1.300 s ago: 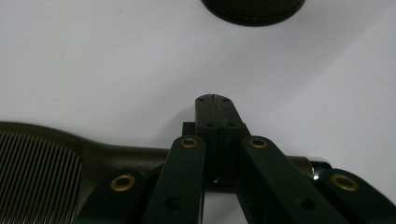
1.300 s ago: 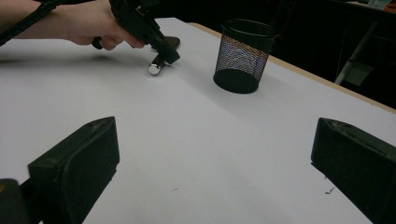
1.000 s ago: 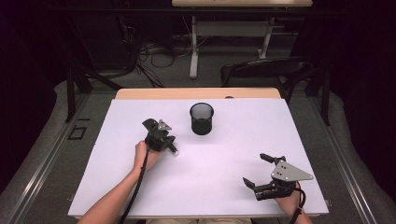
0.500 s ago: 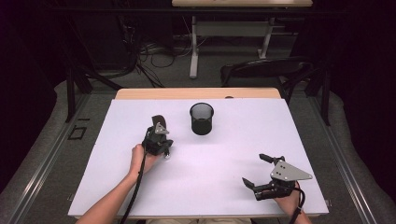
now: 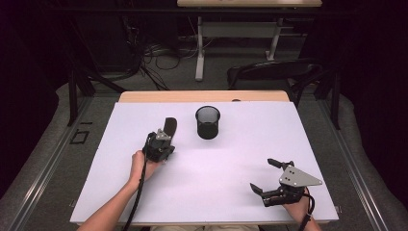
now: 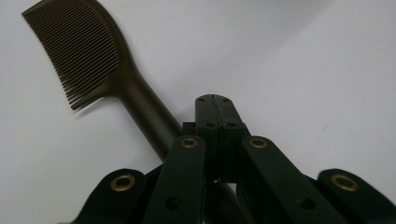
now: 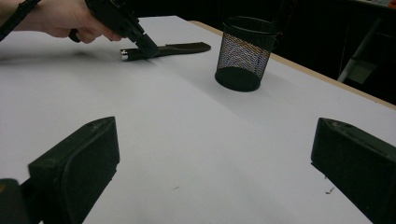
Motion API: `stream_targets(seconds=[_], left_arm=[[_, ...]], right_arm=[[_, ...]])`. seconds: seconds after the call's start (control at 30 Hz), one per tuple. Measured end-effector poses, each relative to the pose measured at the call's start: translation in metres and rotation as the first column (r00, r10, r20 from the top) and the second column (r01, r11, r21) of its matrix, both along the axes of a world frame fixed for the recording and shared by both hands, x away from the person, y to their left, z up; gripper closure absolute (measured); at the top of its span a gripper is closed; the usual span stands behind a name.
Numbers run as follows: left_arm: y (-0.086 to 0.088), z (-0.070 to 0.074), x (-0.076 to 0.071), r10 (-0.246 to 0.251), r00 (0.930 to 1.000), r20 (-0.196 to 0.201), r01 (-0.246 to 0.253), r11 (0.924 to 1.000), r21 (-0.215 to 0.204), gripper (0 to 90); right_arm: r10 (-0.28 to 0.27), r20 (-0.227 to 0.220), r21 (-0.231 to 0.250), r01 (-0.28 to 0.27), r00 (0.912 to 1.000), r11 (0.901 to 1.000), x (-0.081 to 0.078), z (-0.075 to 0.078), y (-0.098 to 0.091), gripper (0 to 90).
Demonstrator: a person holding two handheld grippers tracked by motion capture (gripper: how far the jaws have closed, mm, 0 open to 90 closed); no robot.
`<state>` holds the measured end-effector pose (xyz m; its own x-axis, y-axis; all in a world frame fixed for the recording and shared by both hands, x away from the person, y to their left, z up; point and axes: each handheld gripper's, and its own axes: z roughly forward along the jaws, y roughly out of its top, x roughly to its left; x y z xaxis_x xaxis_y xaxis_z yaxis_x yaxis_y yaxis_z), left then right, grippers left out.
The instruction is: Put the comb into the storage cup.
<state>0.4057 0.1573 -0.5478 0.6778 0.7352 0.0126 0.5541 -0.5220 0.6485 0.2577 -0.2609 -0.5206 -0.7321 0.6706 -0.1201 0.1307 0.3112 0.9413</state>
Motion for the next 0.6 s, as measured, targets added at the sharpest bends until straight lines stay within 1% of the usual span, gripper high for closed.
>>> stream_targets(seconds=[0.07,0.17,0.23,0.43,0.47,0.57,0.6], left_arm=[[0.002,0.0,-0.001,0.0,1.0,0.001,0.0,1.0,0.009,90.0],[0.004,0.0,-0.001,0.004,1.0,0.002,-0.004,0.9999,0.01,90.0],[0.005,0.0,-0.002,0.01,0.9999,-0.005,-0.01,0.9999,0.003,90.0],[0.009,0.001,-0.002,0.016,0.9998,-0.008,-0.016,0.9999,0.004,90.0],[0.01,0.001,-0.002,0.017,0.9998,-0.004,-0.017,0.9998,0.006,90.0],[0.011,0.001,-0.002,0.023,0.9997,-0.01,-0.023,0.9997,0.003,90.0],[0.012,0.001,-0.002,0.027,0.9996,-0.01,-0.027,0.9996,0.005,90.0]], right_arm=[[0.001,0.005,0.003,-0.001,1.0,1.0,-0.001,0.001,0.001,0.6],[0.0,0.006,0.003,0.0,1.0,1.0,-0.001,0.001,0.001,0.6],[0.0,0.008,0.006,0.0,1.0,1.0,-0.001,0.001,0.001,0.6],[0.002,0.01,0.002,-0.002,0.9999,1.0,-0.002,0.001,0.001,0.6],[0.001,0.009,0.003,-0.001,1.0,1.0,-0.002,0.001,0.001,0.6],[-0.001,0.002,0.009,0.001,1.0,1.0,-0.002,0.001,0.0,0.6],[0.0,0.009,0.006,0.0,1.0,1.0,-0.002,0.001,0.0,0.6]])
